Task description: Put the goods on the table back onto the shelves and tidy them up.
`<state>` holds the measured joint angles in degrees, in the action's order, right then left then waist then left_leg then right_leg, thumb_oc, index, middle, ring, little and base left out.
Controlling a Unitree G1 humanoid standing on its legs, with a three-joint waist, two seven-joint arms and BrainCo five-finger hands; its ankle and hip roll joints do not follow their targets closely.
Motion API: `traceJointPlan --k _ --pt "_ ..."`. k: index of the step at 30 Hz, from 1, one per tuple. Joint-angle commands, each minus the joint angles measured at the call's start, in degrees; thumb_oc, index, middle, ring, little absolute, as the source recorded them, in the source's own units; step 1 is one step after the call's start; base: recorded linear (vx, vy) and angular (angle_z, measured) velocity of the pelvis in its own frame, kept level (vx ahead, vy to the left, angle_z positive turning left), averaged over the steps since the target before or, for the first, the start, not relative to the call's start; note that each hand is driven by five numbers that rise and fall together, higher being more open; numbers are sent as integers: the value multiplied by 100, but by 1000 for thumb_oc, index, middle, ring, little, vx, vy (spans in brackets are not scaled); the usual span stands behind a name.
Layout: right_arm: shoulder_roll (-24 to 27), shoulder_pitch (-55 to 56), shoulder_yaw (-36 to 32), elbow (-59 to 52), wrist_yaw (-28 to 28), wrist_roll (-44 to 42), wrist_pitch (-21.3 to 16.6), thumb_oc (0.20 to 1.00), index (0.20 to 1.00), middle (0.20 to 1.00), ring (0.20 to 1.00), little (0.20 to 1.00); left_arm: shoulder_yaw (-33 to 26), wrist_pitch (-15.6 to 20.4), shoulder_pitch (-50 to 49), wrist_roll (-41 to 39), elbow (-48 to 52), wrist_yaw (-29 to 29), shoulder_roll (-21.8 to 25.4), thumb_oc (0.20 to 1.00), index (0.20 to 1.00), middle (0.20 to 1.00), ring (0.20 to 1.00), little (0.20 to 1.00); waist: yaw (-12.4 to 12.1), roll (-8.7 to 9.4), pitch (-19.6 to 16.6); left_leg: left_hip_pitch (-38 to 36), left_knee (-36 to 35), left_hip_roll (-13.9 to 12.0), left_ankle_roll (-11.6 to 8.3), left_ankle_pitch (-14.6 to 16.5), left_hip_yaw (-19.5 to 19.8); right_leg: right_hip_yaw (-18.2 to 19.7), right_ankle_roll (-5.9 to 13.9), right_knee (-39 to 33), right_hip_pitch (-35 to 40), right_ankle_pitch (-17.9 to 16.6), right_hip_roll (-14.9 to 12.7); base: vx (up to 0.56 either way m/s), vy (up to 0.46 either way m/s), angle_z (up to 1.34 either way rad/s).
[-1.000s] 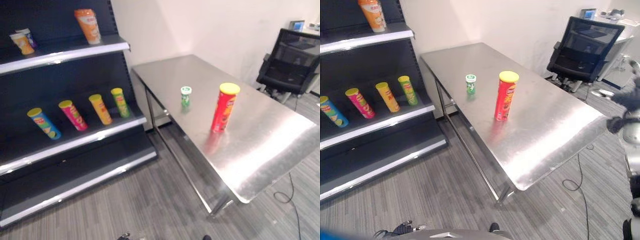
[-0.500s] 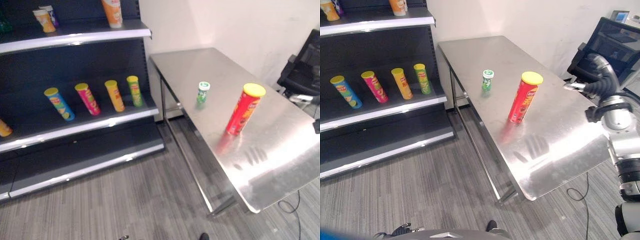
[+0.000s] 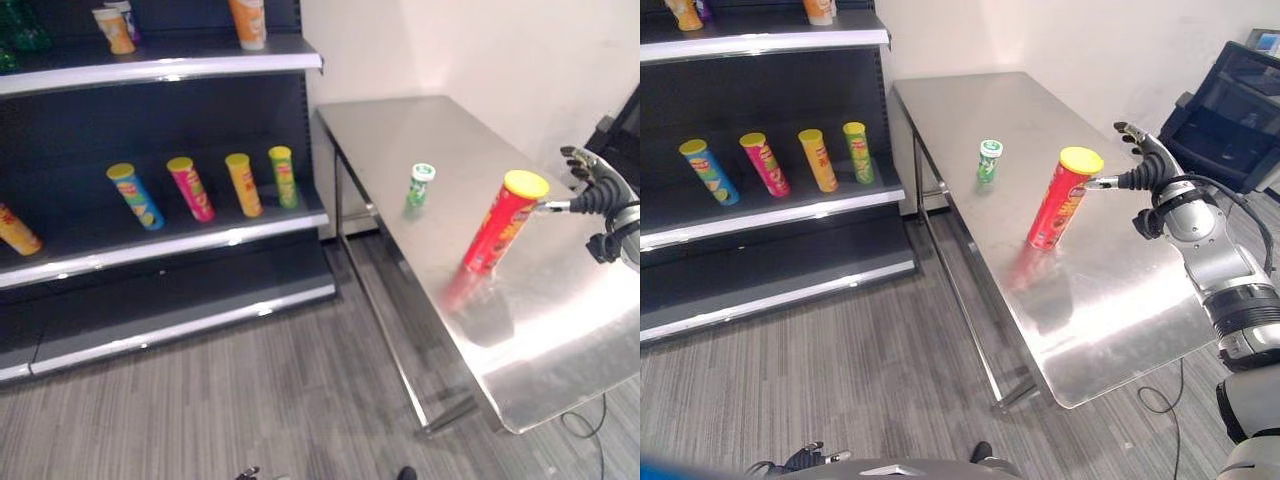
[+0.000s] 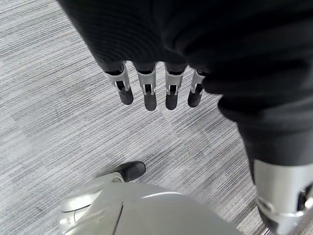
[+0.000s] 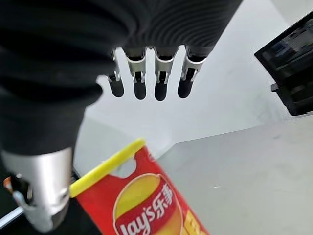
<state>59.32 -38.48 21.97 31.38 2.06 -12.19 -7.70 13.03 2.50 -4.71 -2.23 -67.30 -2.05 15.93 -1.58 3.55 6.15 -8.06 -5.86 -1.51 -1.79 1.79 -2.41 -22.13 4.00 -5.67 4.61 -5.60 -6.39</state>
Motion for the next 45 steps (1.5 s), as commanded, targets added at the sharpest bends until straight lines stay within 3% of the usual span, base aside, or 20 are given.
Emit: traceJointPlan --k 1,16,26,27,28,36,45 --pt "-7 -741 426 322 154 81 -84 1000 1000 1000 1000 1000 280 114 204 -148 -57 -62 71 1000 1000 1000 1000 1000 -147 -36 -200 244 86 -516 -573 -225 -663 83 349 67 443 791 -29 9 -34 8" --pt "-158 -1189 1269 837 -355 -143 12 1000 1000 1000 1000 1000 305 140 164 -258 -68 -25 94 1000 1000 1000 1000 1000 -254 15 -169 292 86 -622 -655 -315 -561 -23 273 67 475 895 75 3 -23 4" --pt "-283 -1169 1379 909 -436 -111 52 1000 1000 1000 1000 1000 310 139 122 -308 -25 12 85 1000 1000 1000 1000 1000 -266 34 -165 269 86 -655 -660 -304 -566 -15 257 67 484 915 107 0 0 0" --pt "-292 -1178 1389 913 -429 -94 54 514 514 514 514 514 313 135 125 -307 -20 8 85 1000 1000 1000 1000 1000 -269 35 -163 267 86 -657 -659 -303 -569 -8 258 67 481 914 106 0 0 0" --pt "-297 -1186 1401 929 -418 -73 55 200 200 200 200 200 310 134 127 -312 -25 7 87 1000 1000 1000 1000 1000 -271 38 -161 266 86 -659 -660 -302 -573 -9 256 67 482 916 107 0 0 0" --pt "-364 -1013 1186 844 -235 81 26 200 200 200 200 200 261 125 100 -310 -34 -19 70 1000 1000 1000 1000 1000 -268 34 -148 248 86 -678 -662 -296 -574 0 238 67 492 929 123 0 0 0" --pt "-346 -255 410 205 143 317 -86 200 200 200 200 200 84 106 26 -269 1 -76 47 1000 1000 1000 1000 1000 -242 -10 -110 238 86 -742 -688 -303 -571 3 213 67 492 974 178 0 -4 0"
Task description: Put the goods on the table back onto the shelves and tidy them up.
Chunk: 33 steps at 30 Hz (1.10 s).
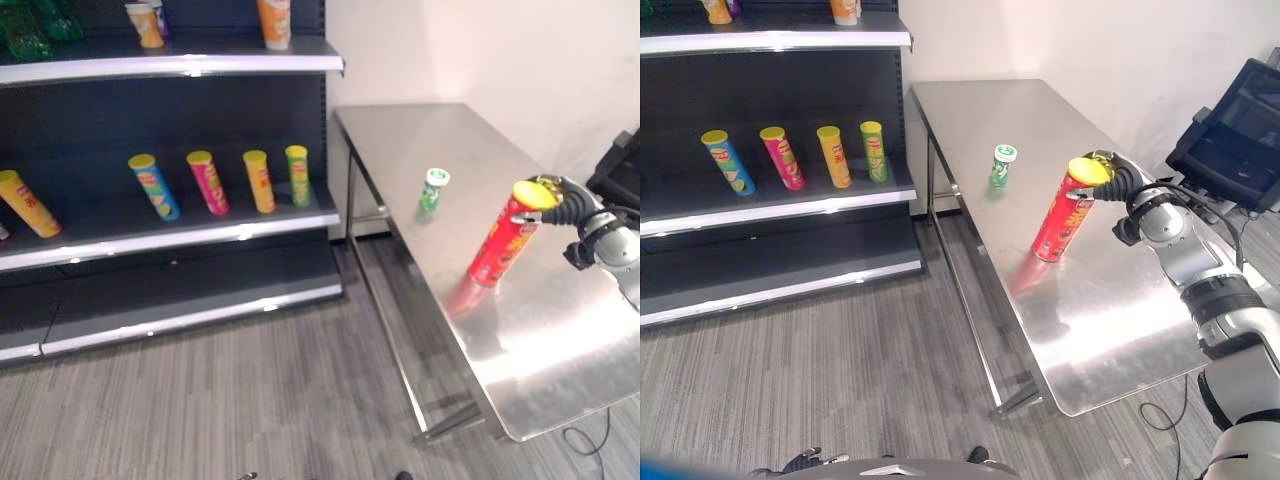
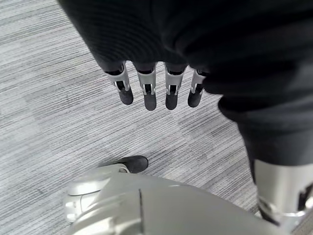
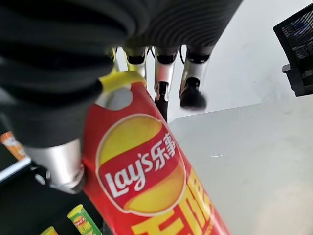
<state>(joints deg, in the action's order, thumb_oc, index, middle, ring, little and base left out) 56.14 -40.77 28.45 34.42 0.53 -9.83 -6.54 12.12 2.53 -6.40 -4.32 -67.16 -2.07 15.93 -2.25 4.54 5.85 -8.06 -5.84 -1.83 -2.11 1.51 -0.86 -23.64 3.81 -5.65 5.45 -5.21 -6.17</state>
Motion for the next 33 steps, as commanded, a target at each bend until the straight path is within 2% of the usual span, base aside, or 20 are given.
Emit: traceJointPlan --k 1,3,6,9,10,12,15,17,18,19,20,23,24,25,27,28,29,30,32,33 --pt "-26 -10 -253 -109 297 84 -198 200 200 200 200 200 180 102 194 -61 -13 -74 52 1000 1000 1000 1000 1000 -180 -105 -80 237 84 -710 -656 -276 -726 153 232 65 409 935 157 -1 -39 0" --pt "-2 467 -866 -724 478 110 -272 200 200 200 200 200 43 78 161 -22 -4 -96 64 1000 1000 1000 1000 1000 -162 -145 -49 226 84 -745 -668 -290 -734 177 215 65 403 955 181 3 -48 0" --pt "-2 805 -1347 -1417 624 165 -400 200 200 200 200 200 -108 73 112 -17 29 -108 71 1000 1000 1000 1000 1000 -132 -188 -24 217 84 -776 -675 -291 -727 192 208 65 388 978 209 -1 -50 -1" --pt "-125 1007 -1672 -2196 704 240 -553 200 200 200 200 200 -253 81 102 -68 79 -139 85 1000 1000 1000 1000 1000 -185 -176 100 451 582 -739 -595 -107 -536 310 176 65 317 973 191 -77 -51 -6" --pt "-139 1053 -1820 -2618 733 296 -638 200 200 200 200 200 -312 103 168 -191 178 -155 87 1000 1000 1000 1000 1000 -217 -126 276 858 1168 -594 -629 -20 -329 303 147 95 281 957 112 -140 -8 -13" --pt "-104 1073 -1875 -2822 759 405 -655 200 200 200 200 200 -326 116 220 -265 207 -165 87 1000 1000 1000 1000 1000 -190 -111 332 1112 1417 -574 -667 6 -235 234 137 112 246 964 84 -98 37 17" --pt "-61 1241 -2107 -3460 775 570 -715 200 200 200 200 200 -449 130 219 -391 249 -207 61 1000 1000 1000 1000 1000 -143 -135 344 1194 1094 -888 -682 -173 -125 221 194 180 140 937 9 0 153 43" --pt "-15 1285 -2187 -3647 799 589 -741 200 200 200 200 200 -509 170 237 -494 322 -268 93 1000 1000 1000 1000 1000 -73 -117 346 1161 843 -1259 -731 -433 -113 215 281 259 30 945 -148 1 208 4" --pt "-16 1294 -2194 -3654 798 590 -738 200 200 200 200 200 -508 169 235 -495 324 -268 94 1000 1000 1000 1000 1000 -77 -120 344 1145 813 -1268 -738 -447 -118 218 278 273 25 955 -142 16 211 4" --pt "2 1329 -2257 -3722 809 575 -744 200 200 200 200 200 -535 187 249 -517 302 -279 100 1000 1000 1000 1000 1000 -41 -121 338 1094 680 -1493 -765 -591 -170 244 326 324 -22 983 -220 69 407 13" --pt "90 1428 -2395 -3854 848 607 -762 200 200 200 200 200 -594 227 290 -544 251 -346 116 1000 1000 1000 1000 1000 14 -157 312 1006 403 -1955 -913 -956 -196 282 471 425 -61 1032 -402 95 558 10" --pt "237 1650 -2605 -3974 861 651 -731 200 200 200 200 200 -600 256 246 -554 301 -405 122 1000 1000 1000 1000 1000 78 -310 213 989 189 -2428 -1146 -1615 -132 268 660 607 -89 1055 -674 104 503 3" --pt "237 1657 -2611 -3978 860 651 -731 200 200 200 200 200 -597 256 245 -554 302 -406 123 1000 1000 1000 1000 1000 75 -310 211 988 185 -2429 -1146 -1618 -132 268 660 610 -92 1057 -673 167 626 6" --pt "253 1834 -2753 -3991 869 638 -707 200 200 200 200 200 -532 280 232 -477 366 -429 144 1000 1000 1000 1000 1000 80 -377 153 1105 223 -2575 -1249 -1797 22 293 837 718 -19 1013 -955 174 642 8" --pt "194 1961 -2795 -4053 815 680 -677 200 200 200 200 200 -466 298 207 -413 411 -412 164 1000 1000 1000 1000 1000 57 -383 74 1176 555 -2416 -1226 -1153 301 382 978 838 11 875 -1273 187 659 18" --pt "191 1983 -2812 -4063 814 683 -675 200 200 200 200 200 -460 299 205 -412 410 -412 167 1000 1000 1000 1000 1000 59 -368 74 1205 613 -2394 -1218 -1114 317 373 990 831 22 870 -1292 161 621 17" --pt "101 2221 -3007 -4049 767 858 -568 200 200 200 200 200 -412 241 334 -131 305 -397 213 1000 1000 1000 1000 1000 86 -295 51 1191 816 -2112 -1189 -393 135 397 1119 914 49 343 -1708 83 398 11" --pt "99 2236 -3026 -4056 765 858 -567 200 200 200 200 200 -406 241 341 -131 303 -397 216 1000 1000 1000 1000 1000 79 -280 41 1213 823 -2092 -1178 -402 135 398 1119 900 35 321 -1724 102 595 20" --pt "30 2226 -2920 -3968 786 1091 -459 200 200 200 200 200 -339 220 384 -20 365 -328 349 1000 1000 1000 1000 1000 53 -136 80 1137 864 -1713 -968 -54 -192 409 1119 1119 -249 -940 -2294 17 574 16" --pt "-124 2139 -2796 -3931 811 1085 -408 200 200 200 200 200 -361 187 412 -38 402 -340 448 1000 1000 1000 1000 1000 24 -100 132 1142 890 -1508 -823 2 -393 142 1119 1197 -357 -1318 -2535 13 834 -19"
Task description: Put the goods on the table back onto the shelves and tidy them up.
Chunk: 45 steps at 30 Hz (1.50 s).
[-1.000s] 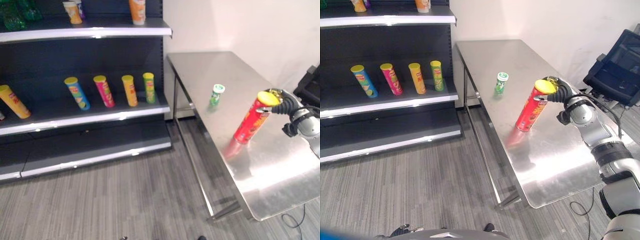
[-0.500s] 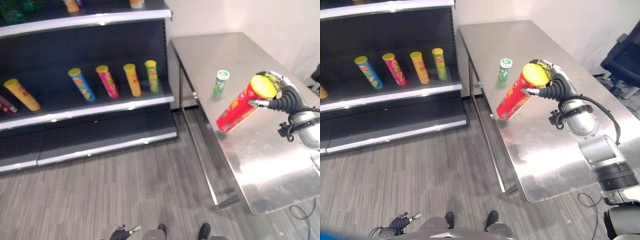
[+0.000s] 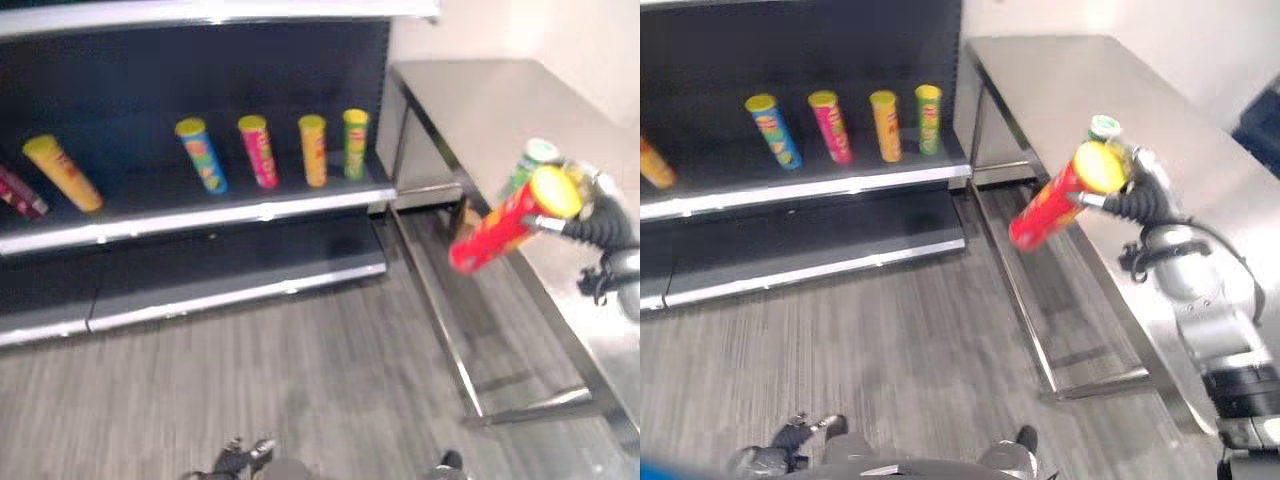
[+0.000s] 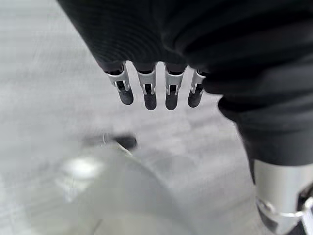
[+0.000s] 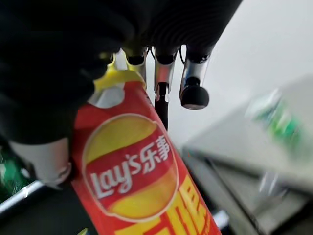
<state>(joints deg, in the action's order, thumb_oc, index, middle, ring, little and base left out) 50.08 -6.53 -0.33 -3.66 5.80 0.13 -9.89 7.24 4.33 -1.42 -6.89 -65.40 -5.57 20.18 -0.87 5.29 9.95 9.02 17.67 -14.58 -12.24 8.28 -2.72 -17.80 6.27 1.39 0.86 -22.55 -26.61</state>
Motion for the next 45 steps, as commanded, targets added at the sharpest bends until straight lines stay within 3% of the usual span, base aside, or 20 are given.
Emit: traceJointPlan --k 1,4,6,7,9,11,14,18,22,23,24,25,29,32,33,35,37,40,44,45 --pt "335 -1306 193 -110 263 101 -41 200 200 200 200 200 -21 -37 -143 185 268 9 150 1000 1000 1000 1000 1000 -122 -230 -229 -734 -1665 -44 408 -704 -429 -572 747 778 -95 757 -403 31 800 -33" --pt "334 -1309 179 -99 241 66 -77 200 200 200 200 200 -119 -65 -185 305 126 50 262 1000 1000 1000 1000 1000 -70 -247 -165 -977 -2095 305 637 -841 -485 -178 439 930 -337 1700 575 58 531 10" --pt "421 -1417 216 -100 292 46 -164 200 200 200 200 200 -99 -137 -189 436 -81 122 239 1000 1000 1000 1000 1000 -43 -246 -86 -1123 -2229 671 757 -898 -453 59 111 930 -634 2428 1719 63 373 -3" --pt "422 -1425 219 -95 293 46 -166 200 200 200 200 200 -101 -136 -184 436 -83 122 238 1000 1000 1000 1000 1000 -41 -247 -90 -1112 -2234 671 758 -912 -453 57 105 917 -640 2414 1721 35 239 5" --pt "474 -1543 331 -57 344 79 -203 200 200 200 200 200 -77 -137 -149 432 -128 150 144 1000 1000 1000 1000 1000 -40 -188 -21 -1162 -2264 950 811 -907 -364 174 40 733 -789 2461 2228 46 184 32" --pt "523 -1517 420 -35 326 136 -168 200 200 200 200 200 42 -87 -141 526 -50 215 -14 1000 1000 1000 1000 1000 -19 -106 2 -1231 -2257 1346 920 -762 -143 506 -20 70 -595 2406 2479 131 194 45" --pt "381 -1516 594 -132 267 177 -169 200 200 200 200 200 -27 -68 -243 386 131 196 -187 1000 1000 1000 1000 1000 -81 -100 -33 -1115 -1861 1526 1005 -547 -16 643 -84 -90 -377 2312 2445 133 68 54" --pt "386 -1333 513 -182 199 151 -187 200 200 200 200 200 -13 -54 -258 94 460 195 -338 1000 1000 1000 1000 1000 -88 -92 197 -296 -212 1558 667 -261 71 612 -143 -220 -158 2382 2287 60 87 20" --pt "343 -1202 539 -170 108 183 -125 200 200 200 200 200 -106 -73 -301 -43 394 175 -340 1000 1000 1000 1000 1000 -127 -84 133 -210 -485 897 675 -348 113 587 -73 -239 -8 2542 2163 151 154 35" --pt "336 -1189 531 -198 94 179 -125 200 200 200 200 200 -123 -70 -293 -36 346 131 -323 1000 1000 1000 1000 1000 -137 -82 103 -230 -777 588 657 -588 223 612 -52 -189 -6 2642 2101 344 451 -6" --pt "360 -1187 555 -171 94 136 -153 200 200 200 200 200 -130 -54 -269 -46 245 74 -255 1000 1000 1000 1000 1000 -139 -100 107 -61 -1399 -180 566 -1279 461 703 45 -24 -13 2869 1938 357 488 -10" --pt "378 -1190 575 -125 114 115 -155 200 200 200 200 200 -134 -54 -272 -67 232 51 -226 1000 1000 1000 1000 1000 -139 -133 97 -48 -1784 -446 474 -1545 474 754 65 136 -13 3006 1889 272 389 -7" --pt "421 -1024 550 -45 91 120 -92 200 200 200 200 200 -185 -57 -373 -26 166 -1 -172 1000 1000 1000 1000 1000 -167 -312 -87 141 -2267 -902 161 -1858 319 819 361 422 293 3283 1527 375 572 1" --pt "291 -878 477 -97 36 263 -23 200 200 200 200 200 -189 -66 -380 96 81 10 -198 1000 1000 1000 1000 1000 -202 -395 -237 20 -2267 -706 40 -1776 366 816 534 480 469 3150 1280 306 492 -20" --pt "177 -828 447 -96 4 331 17 200 200 200 200 200 -168 -61 -346 196 41 20 -173 1000 1000 1000 1000 1000 -182 -337 -246 -103 -2260 -505 92 -1696 250 851 647 603 487 2896 1032 383 794 -36" --pt "-229 -1052 708 114 46 329 94 200 200 200 200 200 -91 -87 -307 311 137 34 5 1000 1000 1000 1000 1000 -210 -214 -197 -250 -1984 -108 378 -1394 -143 874 625 1025 161 1787 530 238 709 -36" --pt "-411 -1215 852 191 84 358 112 200 200 200 200 200 -87 -122 -271 356 148 14 118 1000 1000 1000 1000 1000 -251 -245 -179 -371 -1933 64 582 -1246 -403 434 511 1256 3 1389 288 82 406 -31" --pt "-457 -1304 890 165 78 360 121 200 200 200 200 200 -86 -158 -267 442 119 27 200 1000 1000 1000 1000 1000 -195 -282 -149 -565 -2084 240 718 -1201 -489 390 381 1516 -176 1470 478 112 377 -13" --pt "-507 -1484 1031 116 71 326 89 200 200 200 200 200 -57 -155 -196 504 -23 22 214 1000 1000 1000 1000 1000 -192 -297 -136 -783 -2243 498 810 -1083 -592 88 349 1214 -231 1675 721 99 234 -5" --pt "-521 -1602 1187 126 47 329 95 200 200 200 200 200 -48 -162 -175 464 22 6 173 1000 1000 1000 1000 1000 -221 -317 -106 -867 -2267 601 829 -1013 -593 -94 319 769 -264 1886 947 154 192 1"
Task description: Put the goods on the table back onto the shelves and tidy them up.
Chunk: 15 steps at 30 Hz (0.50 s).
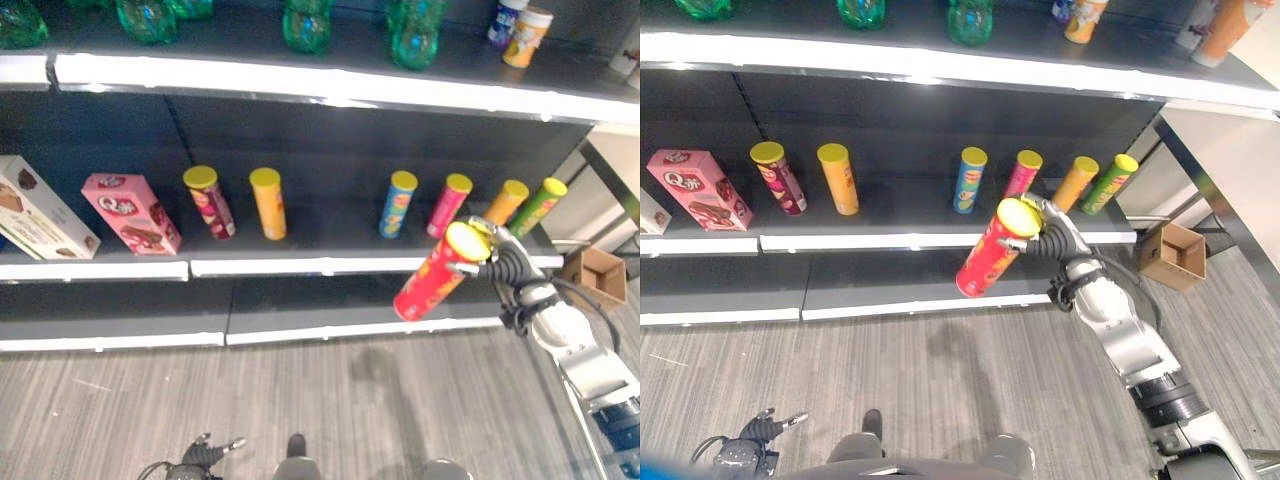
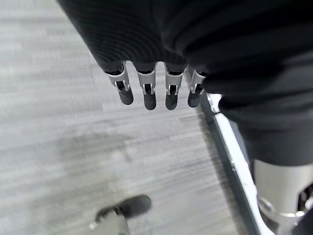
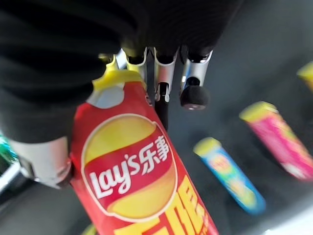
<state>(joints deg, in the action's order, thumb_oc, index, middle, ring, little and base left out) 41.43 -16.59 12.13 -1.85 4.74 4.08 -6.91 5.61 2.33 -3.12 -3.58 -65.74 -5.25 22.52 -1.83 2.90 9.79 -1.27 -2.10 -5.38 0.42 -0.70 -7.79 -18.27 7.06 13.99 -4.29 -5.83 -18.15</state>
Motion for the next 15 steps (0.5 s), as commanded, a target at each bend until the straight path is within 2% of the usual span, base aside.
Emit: traceJointPlan --k 1,2,4,5,6,7,10,15 --pt "343 -679 103 -3 118 -76 -196 200 200 200 200 200 132 34 5 94 52 0 -145 1000 1000 1000 1000 1000 -121 -92 -50 61 -290 -226 -423 -52 -64 68 225 -853 163 364 385 197 236 -9" --pt "350 -731 197 25 110 -96 -203 200 200 200 200 200 155 47 43 46 69 14 -218 1000 1000 1000 1000 1000 -90 -82 33 9 -290 -159 -404 -36 -31 264 228 -970 -57 342 576 125 121 -14" --pt "355 -761 248 36 104 -105 -185 200 200 200 200 200 167 44 63 28 97 23 -249 1000 1000 1000 1000 1000 -72 -76 70 -6 -290 -101 -385 -36 5 423 251 -1071 -156 303 672 81 60 0" --pt "351 -764 312 33 109 -93 -173 200 200 200 200 200 211 61 92 7 149 36 -300 1000 1000 1000 1000 1000 -25 -58 175 -81 -290 8 -349 6 120 809 275 -1228 -314 253 889 95 54 21" --pt "350 -767 312 34 109 -93 -173 200 200 200 200 200 209 61 95 7 149 36 -299 1000 1000 1000 1000 1000 -23 -50 163 -58 -290 17 -346 -8 120 811 275 -1239 -331 236 883 121 39 23" --pt "368 -835 424 19 109 -20 -170 200 200 200 200 200 266 89 121 12 226 67 -324 1000 1000 1000 1000 1000 -4 2 209 -72 -286 159 -302 51 219 1093 296 -1429 -365 164 962 82 8 37" --pt "316 -897 583 65 54 50 -164 200 200 200 200 200 281 105 83 27 267 40 -353 1000 1000 1000 1000 1000 -68 64 212 -36 -225 292 -278 81 333 1148 274 -1564 -196 142 960 84 -24 67" --pt "288 -816 869 358 -4 463 -47 200 200 200 200 200 244 54 -162 46 204 23 -495 1000 1000 1000 1000 1000 -137 -15 -3 -133 -266 235 -324 144 540 814 233 -1712 143 200 968 177 -91 30"
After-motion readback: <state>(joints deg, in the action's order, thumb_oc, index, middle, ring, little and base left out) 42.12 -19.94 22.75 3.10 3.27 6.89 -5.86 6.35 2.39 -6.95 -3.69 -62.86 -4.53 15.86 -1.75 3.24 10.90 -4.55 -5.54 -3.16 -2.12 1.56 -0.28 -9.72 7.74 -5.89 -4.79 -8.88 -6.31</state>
